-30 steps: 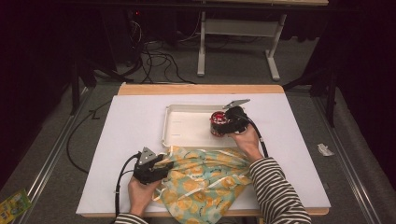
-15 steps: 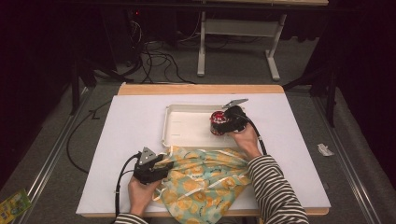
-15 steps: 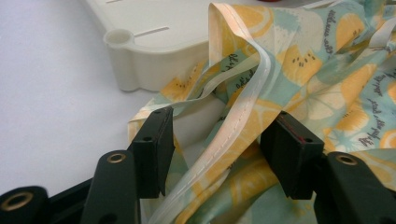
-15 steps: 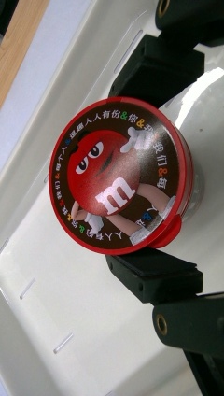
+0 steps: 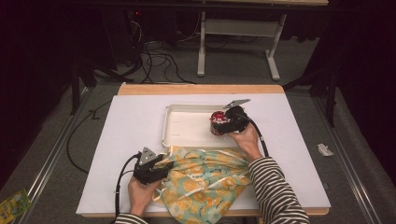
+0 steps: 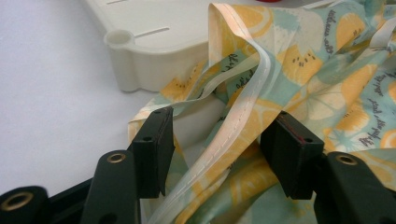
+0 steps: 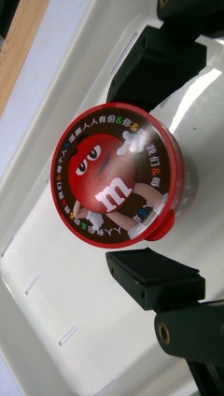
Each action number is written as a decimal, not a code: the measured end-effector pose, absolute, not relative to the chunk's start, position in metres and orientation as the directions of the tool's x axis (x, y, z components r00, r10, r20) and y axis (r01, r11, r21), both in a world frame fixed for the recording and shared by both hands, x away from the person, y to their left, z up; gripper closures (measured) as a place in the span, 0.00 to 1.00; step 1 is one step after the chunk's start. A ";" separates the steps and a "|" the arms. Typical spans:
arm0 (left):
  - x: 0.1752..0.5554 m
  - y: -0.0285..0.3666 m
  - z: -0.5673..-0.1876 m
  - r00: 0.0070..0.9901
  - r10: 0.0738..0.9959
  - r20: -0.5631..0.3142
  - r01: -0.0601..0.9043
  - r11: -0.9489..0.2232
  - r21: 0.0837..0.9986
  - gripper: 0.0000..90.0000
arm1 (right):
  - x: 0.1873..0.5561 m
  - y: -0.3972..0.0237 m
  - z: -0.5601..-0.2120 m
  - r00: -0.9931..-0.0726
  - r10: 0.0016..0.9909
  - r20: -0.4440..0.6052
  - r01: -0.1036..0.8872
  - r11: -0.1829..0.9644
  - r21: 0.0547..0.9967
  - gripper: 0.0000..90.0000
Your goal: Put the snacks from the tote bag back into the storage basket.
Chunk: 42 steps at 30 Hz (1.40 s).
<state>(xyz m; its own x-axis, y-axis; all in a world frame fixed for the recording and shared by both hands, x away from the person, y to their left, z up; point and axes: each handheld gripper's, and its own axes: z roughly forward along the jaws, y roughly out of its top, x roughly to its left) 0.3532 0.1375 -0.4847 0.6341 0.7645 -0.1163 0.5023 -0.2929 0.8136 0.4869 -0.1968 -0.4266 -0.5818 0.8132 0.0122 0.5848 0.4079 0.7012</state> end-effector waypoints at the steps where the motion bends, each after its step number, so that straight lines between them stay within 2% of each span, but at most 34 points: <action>1: 0.353 0.138 -0.485 0.634 0.764 -0.117 0.502 -0.292 0.814 0.50 | 0.486 -0.197 -0.426 -0.578 0.816 0.012 0.587 0.406 0.700 0.25; 10: 0.353 0.137 -0.485 0.636 0.763 -0.113 0.499 -0.296 0.814 0.50 | 0.480 -0.197 -0.430 -0.565 0.825 -0.012 0.595 0.418 0.686 0.30; 20: 0.353 0.137 -0.484 0.636 0.764 -0.112 0.499 -0.296 0.815 0.50 | 0.481 -0.197 -0.433 -0.567 0.823 -0.030 0.597 0.436 0.674 0.30; 32: 0.353 0.137 -0.484 0.637 0.763 -0.113 0.497 -0.294 0.816 0.50 | 0.485 -0.199 -0.439 -0.564 0.826 -0.025 0.614 0.439 0.656 0.32; 42: 0.353 0.138 -0.485 0.637 0.762 -0.115 0.497 -0.292 0.817 0.50 | 0.478 -0.207 -0.435 -0.553 0.833 0.011 0.610 0.396 0.686 0.34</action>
